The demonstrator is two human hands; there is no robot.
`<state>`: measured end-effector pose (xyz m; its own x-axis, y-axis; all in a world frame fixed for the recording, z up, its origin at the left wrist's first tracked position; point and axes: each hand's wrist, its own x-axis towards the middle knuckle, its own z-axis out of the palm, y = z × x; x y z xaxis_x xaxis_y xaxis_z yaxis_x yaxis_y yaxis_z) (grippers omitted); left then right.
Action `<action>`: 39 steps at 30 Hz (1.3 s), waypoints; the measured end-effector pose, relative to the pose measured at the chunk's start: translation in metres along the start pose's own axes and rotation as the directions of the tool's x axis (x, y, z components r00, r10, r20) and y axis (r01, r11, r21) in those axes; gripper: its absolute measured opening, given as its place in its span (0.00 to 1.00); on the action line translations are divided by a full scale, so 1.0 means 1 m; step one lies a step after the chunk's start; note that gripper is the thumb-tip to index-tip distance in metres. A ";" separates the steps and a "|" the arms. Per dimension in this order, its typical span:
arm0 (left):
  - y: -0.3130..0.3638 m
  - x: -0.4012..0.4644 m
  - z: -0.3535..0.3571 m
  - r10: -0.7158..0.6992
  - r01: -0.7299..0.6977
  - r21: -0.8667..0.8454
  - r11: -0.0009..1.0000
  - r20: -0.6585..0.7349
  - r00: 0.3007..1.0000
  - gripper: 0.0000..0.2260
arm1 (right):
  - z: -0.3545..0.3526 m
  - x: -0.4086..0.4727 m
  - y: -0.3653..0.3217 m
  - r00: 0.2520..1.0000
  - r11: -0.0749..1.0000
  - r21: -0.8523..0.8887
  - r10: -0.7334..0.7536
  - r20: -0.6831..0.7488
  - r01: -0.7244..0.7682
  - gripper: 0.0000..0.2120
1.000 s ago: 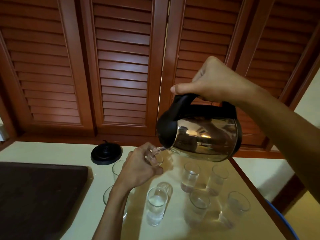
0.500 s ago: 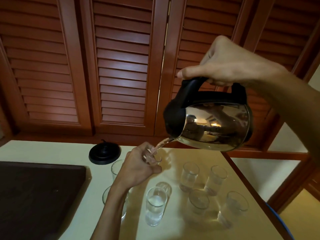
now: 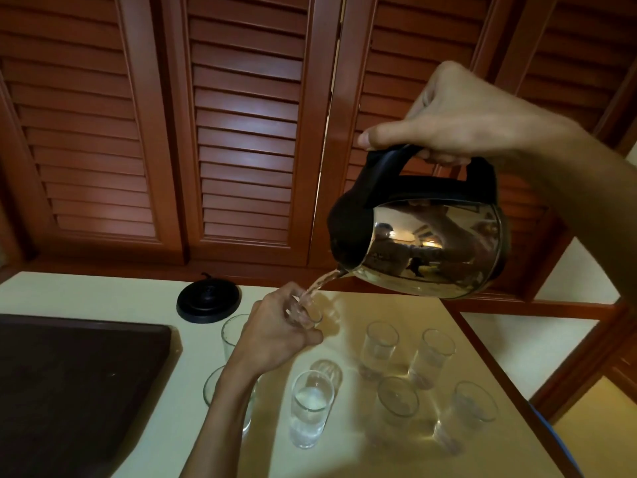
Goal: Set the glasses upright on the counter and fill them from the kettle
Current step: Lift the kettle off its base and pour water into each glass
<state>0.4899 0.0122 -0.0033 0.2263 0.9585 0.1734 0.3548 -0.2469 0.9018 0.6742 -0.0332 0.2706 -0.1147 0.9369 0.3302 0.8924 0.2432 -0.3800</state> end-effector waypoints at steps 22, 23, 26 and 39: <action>0.015 0.004 0.013 -0.005 -0.044 -0.351 0.935 -0.137 0.990 0.15 | 0.040 -0.037 0.059 0.953 0.908 0.403 0.215 -0.214 -0.114 0.26; 0.017 0.006 0.012 -0.001 -0.053 -0.369 0.928 -0.143 0.990 0.15 | 0.041 -0.043 0.065 0.938 0.887 0.444 0.253 -0.236 -0.127 0.26; 0.021 0.011 0.009 0.028 -0.091 -0.386 0.918 -0.167 0.986 0.15 | 0.048 -0.063 0.081 0.894 0.772 0.615 0.378 -0.240 -0.161 0.23; 0.009 0.038 0.023 0.029 -0.037 -0.070 0.997 -0.115 0.993 0.17 | 0.093 -0.137 0.106 0.779 0.300 0.953 0.605 -0.165 -0.031 0.16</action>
<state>0.5227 0.0428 0.0018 0.1309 0.9611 0.2433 0.2823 -0.2714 0.9201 0.7440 -0.1127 0.1051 0.5229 0.8353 0.1700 -0.1449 0.2837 -0.9479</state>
